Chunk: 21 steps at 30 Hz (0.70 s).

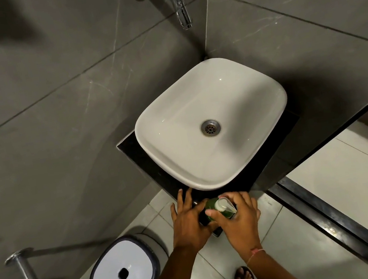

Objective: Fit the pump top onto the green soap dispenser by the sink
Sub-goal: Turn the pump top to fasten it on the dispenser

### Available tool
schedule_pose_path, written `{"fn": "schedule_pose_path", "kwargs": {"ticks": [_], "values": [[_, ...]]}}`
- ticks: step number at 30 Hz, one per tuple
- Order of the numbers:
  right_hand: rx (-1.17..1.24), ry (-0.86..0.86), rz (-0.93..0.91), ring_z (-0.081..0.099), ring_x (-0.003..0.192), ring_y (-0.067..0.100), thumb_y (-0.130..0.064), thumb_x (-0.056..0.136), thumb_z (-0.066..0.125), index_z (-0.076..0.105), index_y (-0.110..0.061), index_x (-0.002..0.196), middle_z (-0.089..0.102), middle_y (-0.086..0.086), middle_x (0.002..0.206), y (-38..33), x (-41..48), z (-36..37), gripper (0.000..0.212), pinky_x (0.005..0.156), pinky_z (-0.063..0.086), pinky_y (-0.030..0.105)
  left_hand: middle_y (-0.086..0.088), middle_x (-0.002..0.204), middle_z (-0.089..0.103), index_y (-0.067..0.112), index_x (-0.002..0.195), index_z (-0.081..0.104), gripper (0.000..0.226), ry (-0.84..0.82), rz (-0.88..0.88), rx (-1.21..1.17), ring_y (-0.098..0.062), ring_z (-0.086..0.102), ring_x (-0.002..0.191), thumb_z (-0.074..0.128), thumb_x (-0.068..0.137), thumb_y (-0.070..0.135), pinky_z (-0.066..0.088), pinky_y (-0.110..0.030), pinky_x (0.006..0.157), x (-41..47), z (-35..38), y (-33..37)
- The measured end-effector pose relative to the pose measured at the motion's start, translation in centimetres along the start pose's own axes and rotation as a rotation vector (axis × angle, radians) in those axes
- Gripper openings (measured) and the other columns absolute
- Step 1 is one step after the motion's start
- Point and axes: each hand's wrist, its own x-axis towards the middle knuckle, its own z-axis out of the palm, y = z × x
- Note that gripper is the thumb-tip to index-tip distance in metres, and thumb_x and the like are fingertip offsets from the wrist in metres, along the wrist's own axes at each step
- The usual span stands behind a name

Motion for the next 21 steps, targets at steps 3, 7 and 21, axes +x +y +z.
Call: {"fn": "schedule_pose_path", "kwargs": {"ticks": [3,7,21], "values": [[0.045,-0.043,-0.032,0.04,0.109,0.014,-0.05,0.065,0.077,0.066,-0.054,0.097,0.048,-0.02,0.104,0.6,0.2,-0.8,0.035,0.098,0.036,0.041,-0.001,0.162,0.013,0.043,0.13,0.049,0.066,0.0,0.002,-0.007,-0.022,-0.008,0.148,0.071,0.069,0.057,-0.002,-0.053,0.117,0.0,0.0,0.0],[-0.019,0.033,0.015,0.047,0.094,0.02,-0.049,0.055,0.085,0.063,-0.023,0.075,0.054,-0.006,0.087,-0.3,0.6,-0.4,0.04,0.087,0.043,0.049,-0.001,0.161,0.014,0.039,0.131,0.05,0.067,0.003,-0.007,0.023,-0.022,-0.006,0.148,0.07,0.07,0.057,0.002,-0.054,0.119,0.0,0.2,0.0],[-0.029,0.057,0.053,0.046,0.09,0.015,-0.031,0.059,0.087,0.051,-0.03,0.072,0.054,-0.009,0.08,-0.6,0.3,-0.1,0.038,0.085,0.042,0.047,0.0,0.162,0.013,0.039,0.133,0.049,0.067,0.008,-0.009,0.029,-0.021,-0.008,0.148,0.07,0.071,0.055,0.001,-0.053,0.119,0.1,0.4,-0.2]]}}
